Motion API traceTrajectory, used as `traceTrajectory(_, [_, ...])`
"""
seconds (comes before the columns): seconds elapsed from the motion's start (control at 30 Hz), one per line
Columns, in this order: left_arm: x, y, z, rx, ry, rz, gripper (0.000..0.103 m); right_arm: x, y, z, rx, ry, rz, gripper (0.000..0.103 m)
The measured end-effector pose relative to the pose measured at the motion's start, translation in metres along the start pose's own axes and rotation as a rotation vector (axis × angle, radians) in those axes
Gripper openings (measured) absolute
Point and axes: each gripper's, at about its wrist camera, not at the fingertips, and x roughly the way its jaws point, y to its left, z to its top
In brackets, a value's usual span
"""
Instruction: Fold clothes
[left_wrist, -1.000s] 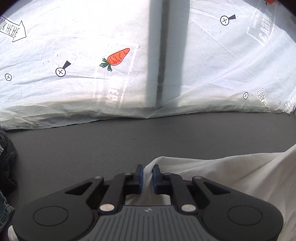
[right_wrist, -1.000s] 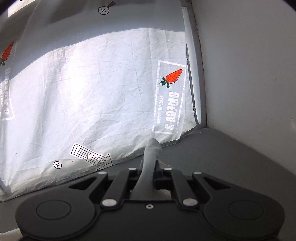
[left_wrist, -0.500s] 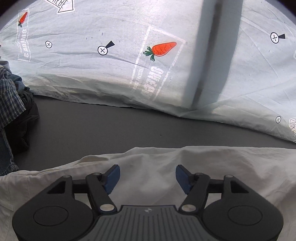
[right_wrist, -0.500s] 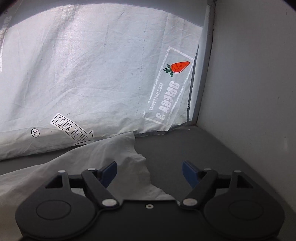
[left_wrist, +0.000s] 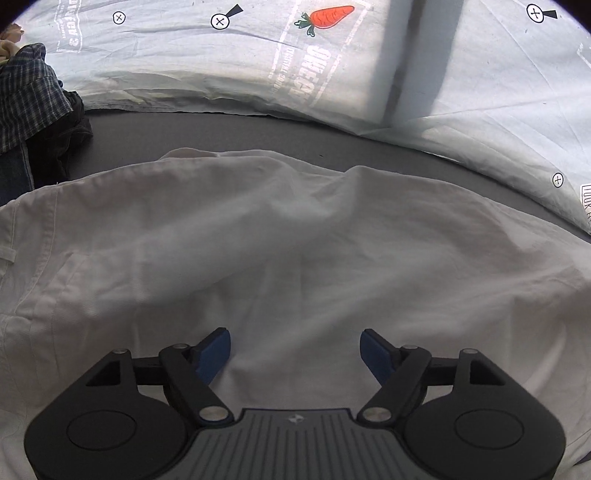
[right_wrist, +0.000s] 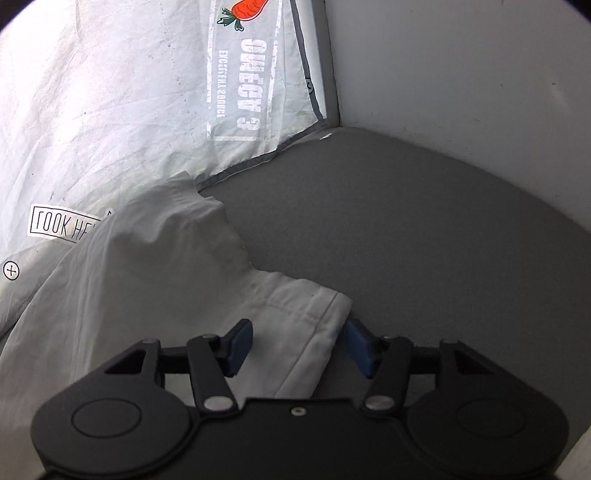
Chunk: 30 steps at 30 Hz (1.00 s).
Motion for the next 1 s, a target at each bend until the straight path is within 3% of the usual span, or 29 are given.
traceTrajectory(0.07, [0.001,-0.002,-0.001,-0.021,-0.008,0.007,0.087,-0.004,0.007,0.006,-0.077,-0.005,0.026,0.007])
traceTrajectory(0.17, [0.001,-0.002,0.001,-0.076,-0.021,0.012,0.090,-0.056,-0.007,0.023,-0.052,-0.146,0.096,0.006])
traceTrajectory(0.27, [0.003,-0.006,0.000,-0.048,-0.020,0.025,0.090,-0.114,-0.029,0.017,-0.016,-0.291,0.092,0.007])
traceTrajectory(0.33, [0.003,-0.009,-0.002,-0.017,-0.024,0.035,0.091,-0.102,-0.040,-0.005,-0.053,-0.212,-0.003,0.008])
traceTrajectory(0.4, [0.004,-0.012,-0.002,0.013,-0.018,0.046,0.092,-0.060,-0.048,-0.031,-0.117,-0.018,-0.096,0.009])
traceTrajectory(0.43, [0.004,-0.013,-0.001,0.025,-0.009,0.048,0.092,-0.055,-0.050,-0.040,-0.138,0.008,-0.117,0.013])
traceTrajectory(0.5, [0.003,-0.011,0.001,0.020,0.011,0.038,0.092,-0.068,-0.046,-0.049,-0.174,-0.049,-0.139,0.020])
traceTrajectory(0.57, [-0.001,-0.004,0.001,-0.017,0.021,0.022,0.092,-0.083,-0.038,-0.050,-0.208,-0.115,-0.156,0.052])
traceTrajectory(0.67, [-0.011,0.001,-0.001,-0.034,0.024,0.029,0.092,-0.103,-0.023,-0.054,-0.251,-0.161,-0.146,0.057])
traceTrajectory(0.77, [-0.031,-0.002,-0.007,-0.007,-0.005,0.022,0.092,-0.116,-0.004,-0.068,-0.276,-0.168,-0.036,0.067])
traceTrajectory(0.9, [-0.050,-0.009,-0.023,0.057,-0.007,-0.008,0.092,-0.122,0.029,-0.092,-0.331,-0.140,0.099,0.073])
traceTrajectory(1.0, [-0.049,-0.010,-0.047,0.102,0.042,-0.011,0.092,-0.119,0.043,-0.107,-0.327,-0.087,0.158,0.086])
